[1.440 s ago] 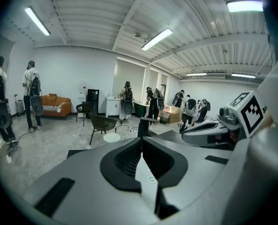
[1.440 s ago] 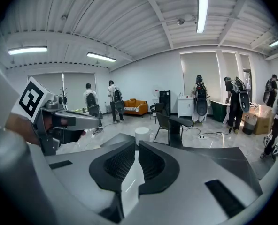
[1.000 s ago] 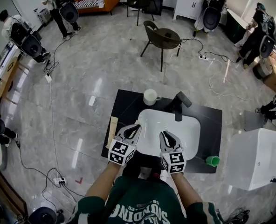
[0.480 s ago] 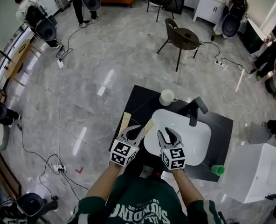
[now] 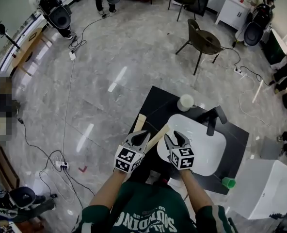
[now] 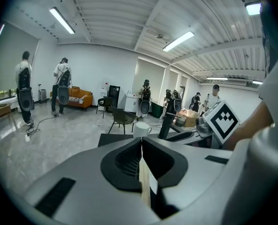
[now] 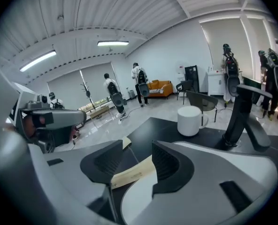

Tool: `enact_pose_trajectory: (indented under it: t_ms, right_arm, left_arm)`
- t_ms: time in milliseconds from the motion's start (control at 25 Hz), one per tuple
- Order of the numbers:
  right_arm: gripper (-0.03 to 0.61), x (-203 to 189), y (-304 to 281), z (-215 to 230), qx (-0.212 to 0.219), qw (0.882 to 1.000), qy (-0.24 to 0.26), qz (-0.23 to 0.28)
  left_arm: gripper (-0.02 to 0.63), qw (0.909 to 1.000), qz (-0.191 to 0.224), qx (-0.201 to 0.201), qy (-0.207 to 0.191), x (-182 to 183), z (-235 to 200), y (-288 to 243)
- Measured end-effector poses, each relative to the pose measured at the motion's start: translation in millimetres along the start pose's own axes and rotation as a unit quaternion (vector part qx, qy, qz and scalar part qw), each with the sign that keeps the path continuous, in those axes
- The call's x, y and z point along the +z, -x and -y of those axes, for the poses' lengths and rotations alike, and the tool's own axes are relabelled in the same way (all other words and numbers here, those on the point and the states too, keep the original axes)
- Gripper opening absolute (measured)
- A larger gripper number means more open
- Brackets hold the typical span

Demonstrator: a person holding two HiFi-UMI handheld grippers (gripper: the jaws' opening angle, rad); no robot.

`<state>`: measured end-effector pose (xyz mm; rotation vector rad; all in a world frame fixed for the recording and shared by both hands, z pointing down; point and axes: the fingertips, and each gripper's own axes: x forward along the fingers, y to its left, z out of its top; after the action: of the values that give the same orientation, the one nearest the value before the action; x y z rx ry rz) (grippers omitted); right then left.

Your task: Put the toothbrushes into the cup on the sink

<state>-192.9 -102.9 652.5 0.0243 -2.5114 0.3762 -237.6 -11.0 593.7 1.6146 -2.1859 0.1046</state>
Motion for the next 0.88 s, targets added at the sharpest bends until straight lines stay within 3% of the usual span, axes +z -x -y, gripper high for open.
enact_pose_trajectory:
  t_ms: [200,400,680,880]
  right_arm:
    - [0.21,-24,-23,1,0.009,0.998,-0.038,-0.052]
    - [0.216,-40,-40,9,-0.002,0.993,-0.089,-0.072]
    - [0.247,-65,-58,29,-0.042,0.976,-0.189,-0.099]
    - [0.27,-77,-73,38,-0.044,0.956,-0.267,-0.115]
  left_arm:
    - [0.012,0.9997,-0.002,0.014,0.019,-13,-13,10]
    - [0.012,0.9993,0.0,0.023,0.031,-19,-22,15]
    - [0.012,0.9987,-0.002,0.029,0.041,-24,-43,20]
    - [0.012,0.9988,-0.002,0.023,0.042,-24,-54,14]
